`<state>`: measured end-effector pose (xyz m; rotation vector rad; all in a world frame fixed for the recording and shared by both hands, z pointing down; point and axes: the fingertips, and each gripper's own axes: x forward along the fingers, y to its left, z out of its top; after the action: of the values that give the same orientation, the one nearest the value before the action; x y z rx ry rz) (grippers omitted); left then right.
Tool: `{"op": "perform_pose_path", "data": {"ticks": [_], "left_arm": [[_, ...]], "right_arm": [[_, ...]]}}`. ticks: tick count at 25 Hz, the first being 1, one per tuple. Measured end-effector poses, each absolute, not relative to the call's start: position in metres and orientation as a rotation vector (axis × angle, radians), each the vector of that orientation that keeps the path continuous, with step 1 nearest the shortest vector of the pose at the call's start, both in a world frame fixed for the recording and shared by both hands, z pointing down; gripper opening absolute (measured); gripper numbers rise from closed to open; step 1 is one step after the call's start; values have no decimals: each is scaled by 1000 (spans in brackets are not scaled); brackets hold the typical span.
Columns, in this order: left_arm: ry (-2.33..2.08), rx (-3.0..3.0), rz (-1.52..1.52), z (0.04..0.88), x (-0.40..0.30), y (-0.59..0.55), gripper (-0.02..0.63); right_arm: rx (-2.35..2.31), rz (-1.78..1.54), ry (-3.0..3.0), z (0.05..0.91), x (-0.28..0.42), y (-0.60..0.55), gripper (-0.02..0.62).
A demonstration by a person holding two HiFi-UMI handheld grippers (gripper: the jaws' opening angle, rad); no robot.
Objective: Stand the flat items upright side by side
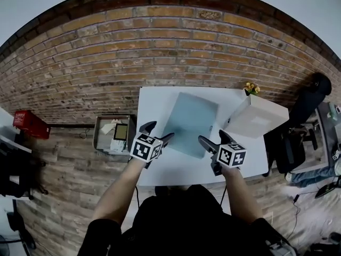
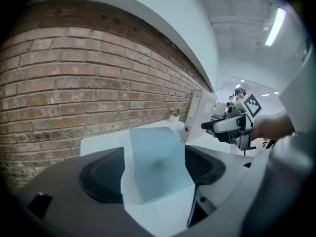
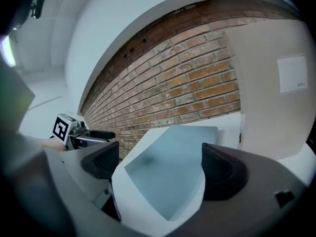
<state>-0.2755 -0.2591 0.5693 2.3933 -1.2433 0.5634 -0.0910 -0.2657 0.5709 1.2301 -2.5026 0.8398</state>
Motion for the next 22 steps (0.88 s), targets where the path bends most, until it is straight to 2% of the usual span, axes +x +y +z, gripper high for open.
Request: {"op": "perform_pose_path", "data": {"ticks": [19, 22], "left_arm": [[-908, 2265, 731, 660, -256, -319, 390], [-813, 2202, 702, 678, -247, -327, 420]], "right_arm": [[1337, 1186, -2205, 669, -75, -306, 511], [1303, 1221, -2183, 683, -77, -315, 511]]}}
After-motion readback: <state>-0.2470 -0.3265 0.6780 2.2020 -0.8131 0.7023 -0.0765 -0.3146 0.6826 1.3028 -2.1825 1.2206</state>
